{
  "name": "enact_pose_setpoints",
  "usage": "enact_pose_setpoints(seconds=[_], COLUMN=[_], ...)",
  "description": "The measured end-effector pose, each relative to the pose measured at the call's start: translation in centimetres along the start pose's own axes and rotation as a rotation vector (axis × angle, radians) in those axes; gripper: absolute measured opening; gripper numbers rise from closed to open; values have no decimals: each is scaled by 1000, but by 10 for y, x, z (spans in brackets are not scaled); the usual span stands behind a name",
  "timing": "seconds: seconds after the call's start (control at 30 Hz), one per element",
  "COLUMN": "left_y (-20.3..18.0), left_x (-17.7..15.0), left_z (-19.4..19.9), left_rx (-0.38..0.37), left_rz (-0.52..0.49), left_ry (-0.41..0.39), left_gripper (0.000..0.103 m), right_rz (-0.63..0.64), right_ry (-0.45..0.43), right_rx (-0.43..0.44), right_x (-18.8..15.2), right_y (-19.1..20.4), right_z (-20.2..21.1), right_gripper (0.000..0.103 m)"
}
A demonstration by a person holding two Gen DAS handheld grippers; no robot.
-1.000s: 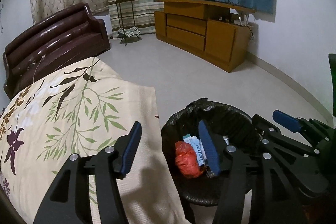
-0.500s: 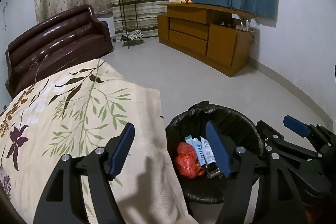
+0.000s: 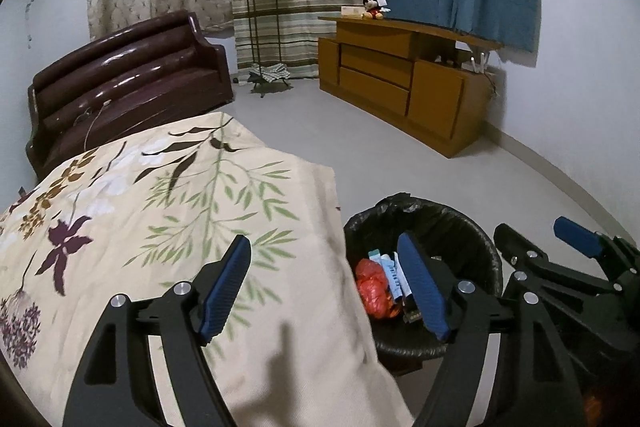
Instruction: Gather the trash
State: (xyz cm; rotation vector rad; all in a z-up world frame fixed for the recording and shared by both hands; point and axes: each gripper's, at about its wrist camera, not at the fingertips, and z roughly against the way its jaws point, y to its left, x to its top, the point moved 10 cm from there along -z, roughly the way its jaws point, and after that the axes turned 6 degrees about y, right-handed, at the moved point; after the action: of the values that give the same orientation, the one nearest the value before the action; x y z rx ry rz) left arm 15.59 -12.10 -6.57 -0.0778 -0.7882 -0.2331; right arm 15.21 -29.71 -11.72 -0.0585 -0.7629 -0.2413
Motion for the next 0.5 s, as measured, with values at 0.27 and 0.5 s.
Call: enact_pose_setpoints(seconds=[0.27, 0.5], left_y=[19, 33], left_x=[-9, -17], left_z=[26, 45], left_rx=[26, 51], left_rz=[29, 54], left_ry=[-26, -38], left_gripper=[76, 78], right_rz=[20, 37], right_ry=[-35, -46], right_rx=[23, 42], right_x=[-1, -6], right_y=[14, 24], right_z=[28, 46], right_gripper=[76, 76])
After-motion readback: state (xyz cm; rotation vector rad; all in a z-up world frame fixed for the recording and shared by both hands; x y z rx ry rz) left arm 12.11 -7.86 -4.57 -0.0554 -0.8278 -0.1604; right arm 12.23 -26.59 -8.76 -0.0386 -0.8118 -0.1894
